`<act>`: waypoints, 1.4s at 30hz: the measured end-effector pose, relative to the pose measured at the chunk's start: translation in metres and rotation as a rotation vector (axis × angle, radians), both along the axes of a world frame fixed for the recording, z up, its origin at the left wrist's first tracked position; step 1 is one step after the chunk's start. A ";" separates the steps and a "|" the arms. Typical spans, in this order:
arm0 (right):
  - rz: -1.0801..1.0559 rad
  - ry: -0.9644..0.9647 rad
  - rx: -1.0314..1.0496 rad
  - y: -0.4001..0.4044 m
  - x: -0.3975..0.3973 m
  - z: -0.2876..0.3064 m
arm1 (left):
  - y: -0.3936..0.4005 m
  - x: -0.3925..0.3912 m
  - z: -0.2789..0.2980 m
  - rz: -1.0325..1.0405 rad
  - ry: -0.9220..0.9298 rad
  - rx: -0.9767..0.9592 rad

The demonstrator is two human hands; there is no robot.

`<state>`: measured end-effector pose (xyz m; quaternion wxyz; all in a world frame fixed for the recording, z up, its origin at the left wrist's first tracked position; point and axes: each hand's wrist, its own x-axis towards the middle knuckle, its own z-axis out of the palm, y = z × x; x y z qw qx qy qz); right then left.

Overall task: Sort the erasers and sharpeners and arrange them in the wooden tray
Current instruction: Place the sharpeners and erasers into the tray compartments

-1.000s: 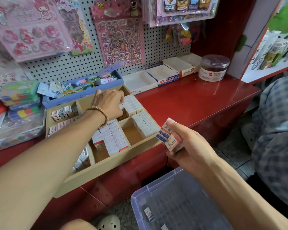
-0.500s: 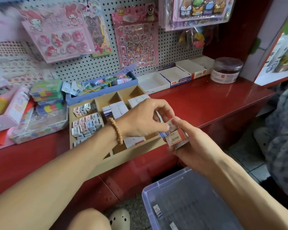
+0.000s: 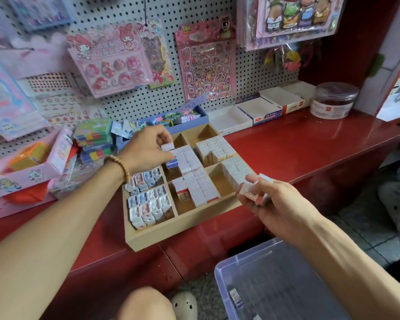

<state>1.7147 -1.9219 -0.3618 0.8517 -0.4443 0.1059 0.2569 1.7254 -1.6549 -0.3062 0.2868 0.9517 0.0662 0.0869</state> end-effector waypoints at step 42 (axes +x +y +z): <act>0.123 -0.212 0.023 -0.004 -0.012 -0.003 | -0.100 -0.043 -0.028 -0.262 0.133 -0.338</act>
